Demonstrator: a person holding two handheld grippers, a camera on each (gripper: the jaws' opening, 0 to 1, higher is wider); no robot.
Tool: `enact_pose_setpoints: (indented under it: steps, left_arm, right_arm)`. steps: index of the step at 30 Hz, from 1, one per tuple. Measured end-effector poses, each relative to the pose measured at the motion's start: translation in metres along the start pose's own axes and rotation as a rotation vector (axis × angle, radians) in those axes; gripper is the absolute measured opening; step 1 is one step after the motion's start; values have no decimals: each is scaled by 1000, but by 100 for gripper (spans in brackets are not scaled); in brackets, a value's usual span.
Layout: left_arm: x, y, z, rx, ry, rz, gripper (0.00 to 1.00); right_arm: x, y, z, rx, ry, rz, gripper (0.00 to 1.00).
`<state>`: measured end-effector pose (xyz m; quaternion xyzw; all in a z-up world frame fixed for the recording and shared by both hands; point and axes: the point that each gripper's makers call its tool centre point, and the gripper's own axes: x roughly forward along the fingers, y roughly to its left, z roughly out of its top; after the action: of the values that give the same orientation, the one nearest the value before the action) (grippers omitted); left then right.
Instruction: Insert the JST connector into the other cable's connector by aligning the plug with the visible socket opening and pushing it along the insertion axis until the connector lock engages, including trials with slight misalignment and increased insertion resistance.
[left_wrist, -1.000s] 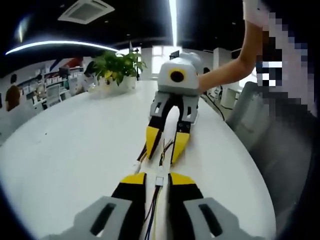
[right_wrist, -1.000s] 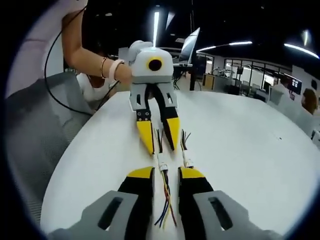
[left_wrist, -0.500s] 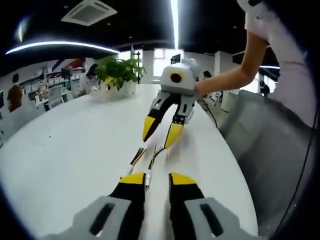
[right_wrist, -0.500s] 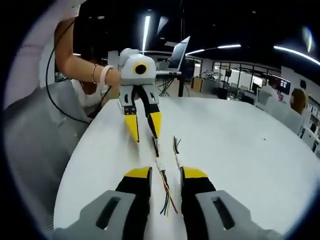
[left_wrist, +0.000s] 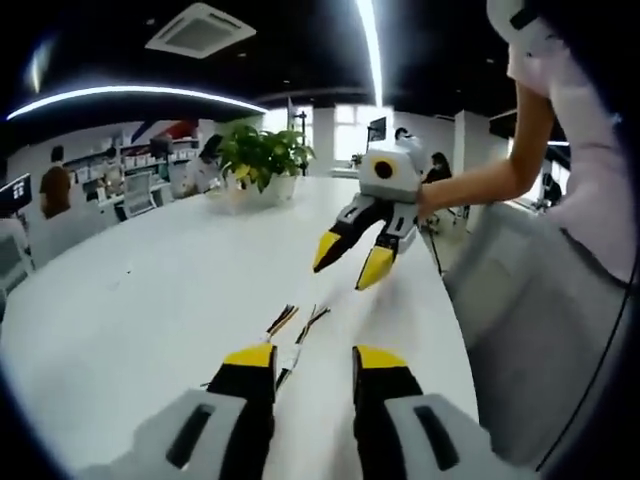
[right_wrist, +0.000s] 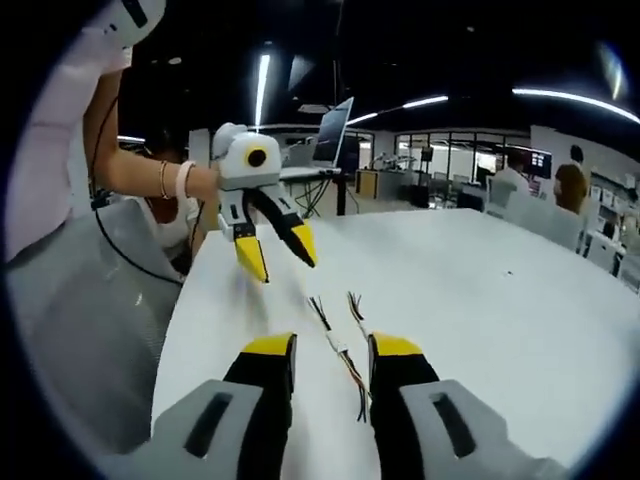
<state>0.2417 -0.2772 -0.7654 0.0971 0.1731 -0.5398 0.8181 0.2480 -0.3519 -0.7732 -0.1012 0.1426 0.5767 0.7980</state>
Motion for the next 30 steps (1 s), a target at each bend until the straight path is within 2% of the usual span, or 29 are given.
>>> enact_pose_setpoints:
  steps: [2, 5, 7, 10, 12, 14, 16, 17, 19, 20, 22, 24, 25, 27, 29, 30]
  left_arm:
    - [-4, -4, 10, -11, -45, 9, 31]
    - [-10, -9, 17, -32, -73, 30, 33]
    - [-13, -13, 18, -49, -90, 44, 39]
    - [-15, -20, 18, -55, -96, 60, 55]
    - [-14, -22, 17, -78, -93, 73, 68]
    - [-15, -26, 16, -78, -89, 78, 75]
    - [-16, -30, 16, -106, -92, 77, 79]
    - [-16, -32, 16, -147, -91, 77, 82]
    - [-18, -34, 9, -224, -59, 88, 92]
    - [-19, -32, 7, -226, -53, 111, 97]
    - [-22, -35, 9, -231, -73, 120, 99]
    - [-24, -40, 11, -283, -85, 118, 99]
    - [-25, -41, 12, -286, -80, 115, 99]
    - [-28, -45, 16, -290, -91, 122, 99]
    - [-32, -48, 20, -303, -95, 127, 99]
    - [-34, -48, 20, -310, -90, 134, 99]
  right_arm:
    - [-4, 2, 0, 5, 3, -8, 30]
    - [-10, 4, 4, 26, 8, -34, 31]
    - [-14, 7, 12, 47, -25, -53, 36]
    - [-21, 11, 22, 86, -60, -72, 52]
    - [-25, 11, 21, 135, -45, -106, 62]
    - [-26, 15, 19, 151, -22, -112, 72]
    - [-29, 17, 19, 137, -5, -133, 76]
    - [-29, 19, 18, 142, 6, -137, 78]
    - [-32, 19, 16, 166, 24, -159, 79]
    - [-33, 19, 17, 184, 19, -184, 79]
    - [-35, 22, 18, 197, 21, -200, 84]
    - [-36, 27, 13, 261, 53, -211, 94]
    - [-36, 27, 15, 247, 43, -214, 97]
    - [-39, 29, 14, 252, 49, -232, 99]
    - [-42, 35, 3, 320, 112, -238, 100]
    - [-42, 37, 1, 321, 123, -236, 100]
